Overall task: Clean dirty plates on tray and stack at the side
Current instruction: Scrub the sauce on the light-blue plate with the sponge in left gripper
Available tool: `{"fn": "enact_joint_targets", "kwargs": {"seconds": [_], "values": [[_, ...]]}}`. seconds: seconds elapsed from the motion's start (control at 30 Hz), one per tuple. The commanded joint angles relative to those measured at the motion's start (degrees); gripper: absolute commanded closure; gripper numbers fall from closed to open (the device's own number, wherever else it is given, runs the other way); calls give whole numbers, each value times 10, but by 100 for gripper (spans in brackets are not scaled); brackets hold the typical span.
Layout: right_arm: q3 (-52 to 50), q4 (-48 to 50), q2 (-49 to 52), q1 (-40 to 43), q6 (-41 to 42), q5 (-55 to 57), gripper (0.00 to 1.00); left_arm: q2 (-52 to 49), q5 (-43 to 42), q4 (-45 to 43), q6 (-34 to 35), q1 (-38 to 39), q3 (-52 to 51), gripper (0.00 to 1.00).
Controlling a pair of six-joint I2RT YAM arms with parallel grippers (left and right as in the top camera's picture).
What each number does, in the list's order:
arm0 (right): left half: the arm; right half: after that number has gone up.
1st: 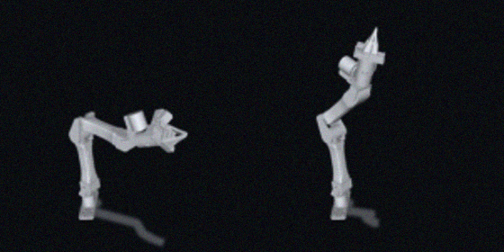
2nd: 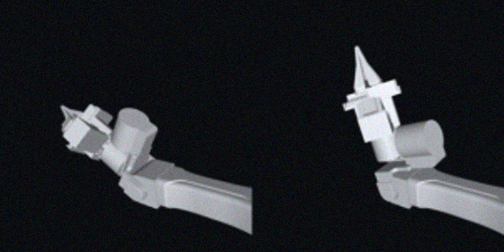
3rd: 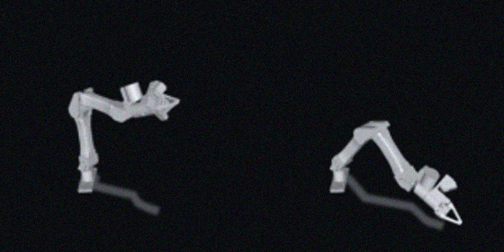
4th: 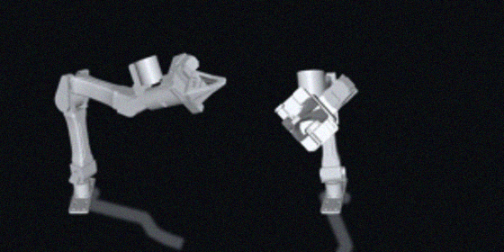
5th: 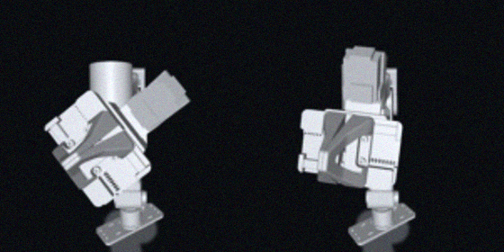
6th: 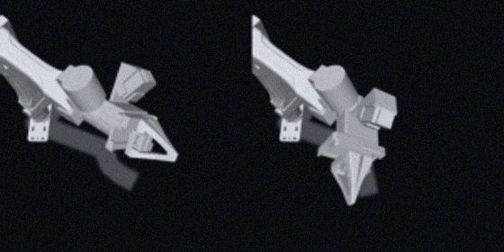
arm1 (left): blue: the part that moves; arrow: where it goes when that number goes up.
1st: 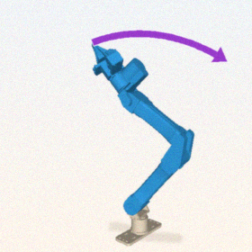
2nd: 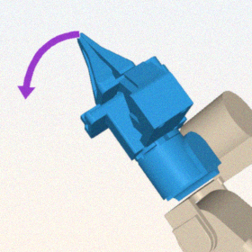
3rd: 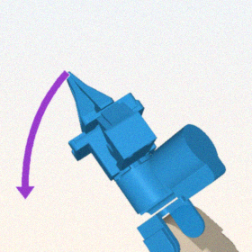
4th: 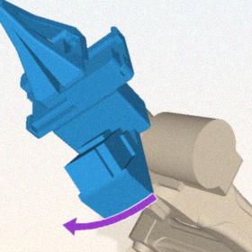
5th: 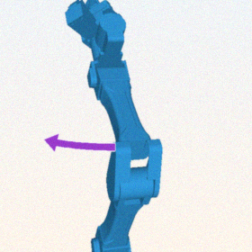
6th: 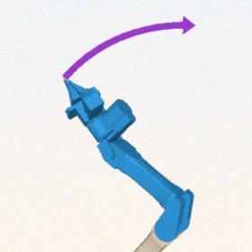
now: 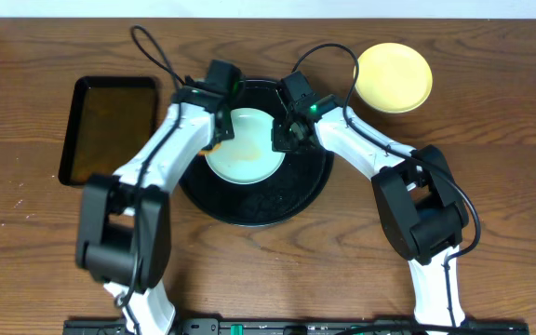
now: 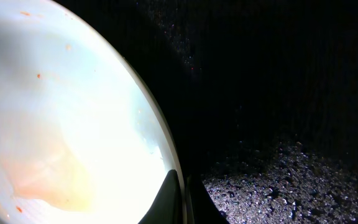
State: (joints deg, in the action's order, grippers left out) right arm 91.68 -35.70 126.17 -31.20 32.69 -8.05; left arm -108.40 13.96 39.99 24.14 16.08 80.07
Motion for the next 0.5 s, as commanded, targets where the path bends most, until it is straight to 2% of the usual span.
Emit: {"fn": "enact_joint_targets", "kwargs": {"seconds": [0.0,0.13,0.17,0.27,0.37,0.47], "values": [[0,-7,15,9,7,35,99,5,-111,-24,6,0,-3,93],[0,-7,15,8,7,35,99,-23,-262,-79,7,1,-16,93],[0,-7,15,8,7,35,99,-30,-277,-85,12,2,-16,93],[0,-7,15,8,7,35,99,-68,-297,-90,47,8,-16,93],[0,-10,15,8,7,35,99,-95,-330,-89,47,9,-16,93],[0,-11,15,8,7,35,99,-105,-314,-71,40,6,-16,92]]}}
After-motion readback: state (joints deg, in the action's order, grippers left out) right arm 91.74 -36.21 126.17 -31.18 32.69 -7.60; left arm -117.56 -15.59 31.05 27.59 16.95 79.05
